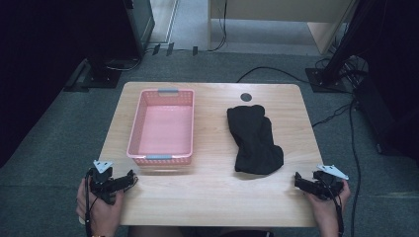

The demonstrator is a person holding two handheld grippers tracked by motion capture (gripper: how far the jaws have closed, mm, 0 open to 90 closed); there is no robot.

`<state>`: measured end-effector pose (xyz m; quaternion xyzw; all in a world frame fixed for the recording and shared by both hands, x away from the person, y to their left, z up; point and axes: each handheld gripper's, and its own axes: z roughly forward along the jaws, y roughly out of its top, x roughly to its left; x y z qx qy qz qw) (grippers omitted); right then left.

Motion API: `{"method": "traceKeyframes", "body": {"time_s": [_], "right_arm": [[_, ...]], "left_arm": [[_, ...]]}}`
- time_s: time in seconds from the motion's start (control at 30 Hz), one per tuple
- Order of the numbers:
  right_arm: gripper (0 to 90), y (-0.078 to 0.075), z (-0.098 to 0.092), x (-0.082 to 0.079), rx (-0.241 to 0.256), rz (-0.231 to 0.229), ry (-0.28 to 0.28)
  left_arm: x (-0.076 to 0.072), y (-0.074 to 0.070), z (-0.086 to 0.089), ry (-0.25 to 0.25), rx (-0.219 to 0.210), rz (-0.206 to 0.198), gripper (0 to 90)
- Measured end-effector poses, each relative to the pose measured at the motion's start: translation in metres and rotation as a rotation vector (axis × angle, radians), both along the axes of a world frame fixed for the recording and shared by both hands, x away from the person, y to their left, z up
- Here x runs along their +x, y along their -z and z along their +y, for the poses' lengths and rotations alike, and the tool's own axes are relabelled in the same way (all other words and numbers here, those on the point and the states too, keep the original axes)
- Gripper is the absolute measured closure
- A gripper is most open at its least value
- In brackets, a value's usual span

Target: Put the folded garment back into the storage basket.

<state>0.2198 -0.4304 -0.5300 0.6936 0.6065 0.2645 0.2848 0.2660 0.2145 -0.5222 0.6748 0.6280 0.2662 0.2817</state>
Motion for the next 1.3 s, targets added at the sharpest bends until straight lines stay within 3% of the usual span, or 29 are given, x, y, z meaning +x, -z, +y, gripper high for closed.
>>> {"method": "traceKeyframes", "body": {"time_s": [0.23,0.43,1.0,1.3], "right_arm": [[0.0,0.0,0.0,-0.001,0.004,-0.004,-0.005],[0.3,-0.003,-0.002,-0.001,0.051,-0.018,0.004],[0.3,-0.035,0.012,0.011,0.068,-0.075,-0.024],[0.3,-0.043,0.02,0.023,0.076,-0.086,-0.042]], "left_arm": [[0.0,0.0,0.0,-0.001,-0.001,0.0,0.0],[0.0,0.0,0.0,0.0,0.0,0.0,0.0],[0.0,0.0,0.0,0.0,0.0,0.0,0.0],[0.0,0.0,0.0,0.0,0.0,0.0,0.0]]}}
